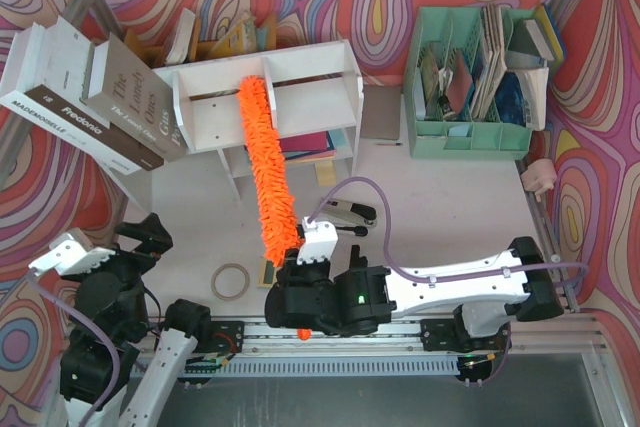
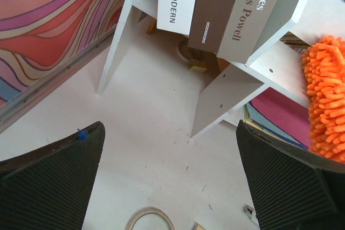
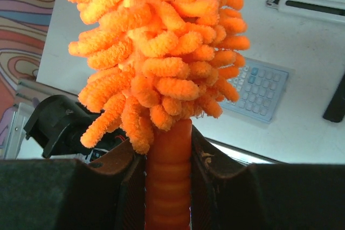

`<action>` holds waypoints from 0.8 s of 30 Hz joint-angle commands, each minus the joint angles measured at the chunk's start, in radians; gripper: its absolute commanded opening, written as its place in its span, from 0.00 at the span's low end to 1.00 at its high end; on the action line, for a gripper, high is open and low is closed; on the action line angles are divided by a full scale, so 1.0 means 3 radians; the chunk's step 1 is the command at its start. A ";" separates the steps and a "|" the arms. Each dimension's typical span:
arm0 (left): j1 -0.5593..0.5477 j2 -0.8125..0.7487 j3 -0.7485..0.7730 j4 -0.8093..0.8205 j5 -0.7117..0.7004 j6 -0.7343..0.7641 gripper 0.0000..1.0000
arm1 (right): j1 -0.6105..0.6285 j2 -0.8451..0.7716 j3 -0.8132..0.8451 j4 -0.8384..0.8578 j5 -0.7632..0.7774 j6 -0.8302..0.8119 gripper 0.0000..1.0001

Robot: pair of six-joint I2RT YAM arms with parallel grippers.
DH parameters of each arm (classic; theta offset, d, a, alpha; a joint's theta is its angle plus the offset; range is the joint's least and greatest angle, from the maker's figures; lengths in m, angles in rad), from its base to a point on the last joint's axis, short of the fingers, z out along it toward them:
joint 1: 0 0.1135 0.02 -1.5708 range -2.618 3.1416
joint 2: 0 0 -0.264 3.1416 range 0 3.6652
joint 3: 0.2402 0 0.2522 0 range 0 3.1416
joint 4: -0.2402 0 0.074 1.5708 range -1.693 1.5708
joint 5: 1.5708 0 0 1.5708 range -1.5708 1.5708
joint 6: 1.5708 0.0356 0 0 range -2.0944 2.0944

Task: Dust the bookshelf with a duster

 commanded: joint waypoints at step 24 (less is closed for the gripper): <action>0.0013 0.0010 -0.0015 0.0010 0.0074 0.0005 0.98 | -0.0136 -0.0093 -0.0179 0.0789 -0.0134 -0.0754 0.00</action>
